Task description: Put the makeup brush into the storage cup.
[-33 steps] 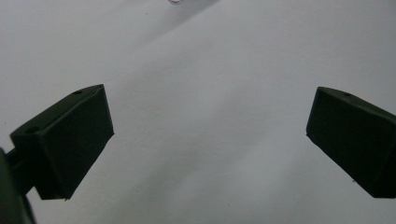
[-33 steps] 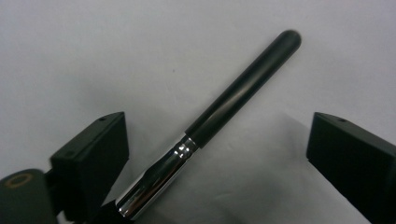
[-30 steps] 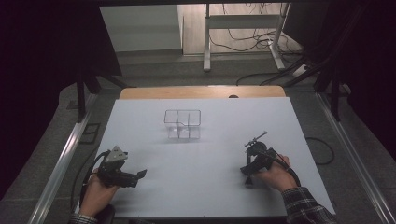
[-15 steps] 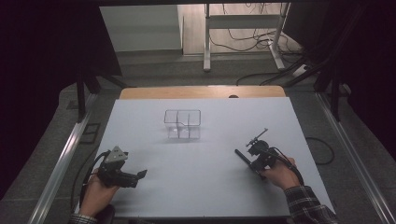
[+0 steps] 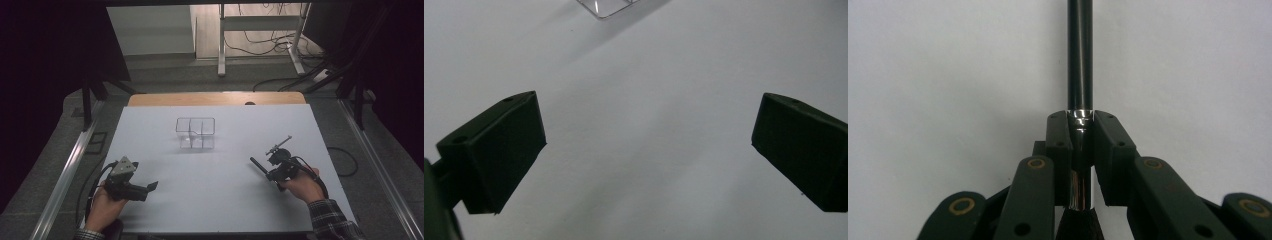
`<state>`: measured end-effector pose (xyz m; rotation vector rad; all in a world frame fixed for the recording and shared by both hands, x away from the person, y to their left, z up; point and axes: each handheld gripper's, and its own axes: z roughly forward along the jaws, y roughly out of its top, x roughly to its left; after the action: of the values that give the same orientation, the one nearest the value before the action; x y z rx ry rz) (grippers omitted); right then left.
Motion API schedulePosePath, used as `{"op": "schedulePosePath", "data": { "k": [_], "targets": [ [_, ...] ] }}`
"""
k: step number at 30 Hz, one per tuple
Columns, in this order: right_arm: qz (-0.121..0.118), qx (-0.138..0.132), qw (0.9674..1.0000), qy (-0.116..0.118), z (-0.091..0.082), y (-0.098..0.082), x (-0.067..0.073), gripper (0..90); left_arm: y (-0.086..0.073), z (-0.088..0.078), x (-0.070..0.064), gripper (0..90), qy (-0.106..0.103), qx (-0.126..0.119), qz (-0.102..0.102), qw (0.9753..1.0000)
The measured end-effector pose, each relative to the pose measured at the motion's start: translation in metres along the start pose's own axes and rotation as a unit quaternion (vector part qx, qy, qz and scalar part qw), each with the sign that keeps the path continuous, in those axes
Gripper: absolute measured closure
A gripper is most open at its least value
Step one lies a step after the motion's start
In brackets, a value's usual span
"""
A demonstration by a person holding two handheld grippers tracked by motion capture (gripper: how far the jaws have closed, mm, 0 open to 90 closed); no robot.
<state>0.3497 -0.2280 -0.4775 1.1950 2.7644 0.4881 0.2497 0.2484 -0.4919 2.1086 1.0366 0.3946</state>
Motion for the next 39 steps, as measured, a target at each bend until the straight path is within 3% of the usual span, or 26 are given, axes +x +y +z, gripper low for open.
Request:
{"op": "schedulePosePath", "data": {
  "k": [3,13,24,30,39],
  "targets": [
    [0.003,-0.012,0.9999,0.006,-0.003,0.000,0.000,77.4,0.000,0.000,0.000,1.3,-0.001,0.001,0.002,1.0000],
    [-0.022,-0.031,0.9992,0.016,-0.013,0.003,0.004,77.4,0.004,0.000,-0.002,1.1,-0.017,-0.013,-0.007,0.9998],
    [-0.045,-0.043,0.9974,0.037,-0.021,0.009,0.009,77.4,0.014,0.009,-0.010,1.6,-0.023,0.013,0.009,0.9996],
    [-0.058,-0.041,0.9965,0.046,-0.021,0.013,0.011,77.4,0.024,0.015,-0.014,1.9,-0.057,0.016,-0.008,0.9982],
    [-0.077,-0.040,0.9947,0.055,-0.023,0.021,0.015,77.4,0.038,0.022,-0.019,0.0,-0.067,0.015,-0.001,0.9976]
  ]
}}
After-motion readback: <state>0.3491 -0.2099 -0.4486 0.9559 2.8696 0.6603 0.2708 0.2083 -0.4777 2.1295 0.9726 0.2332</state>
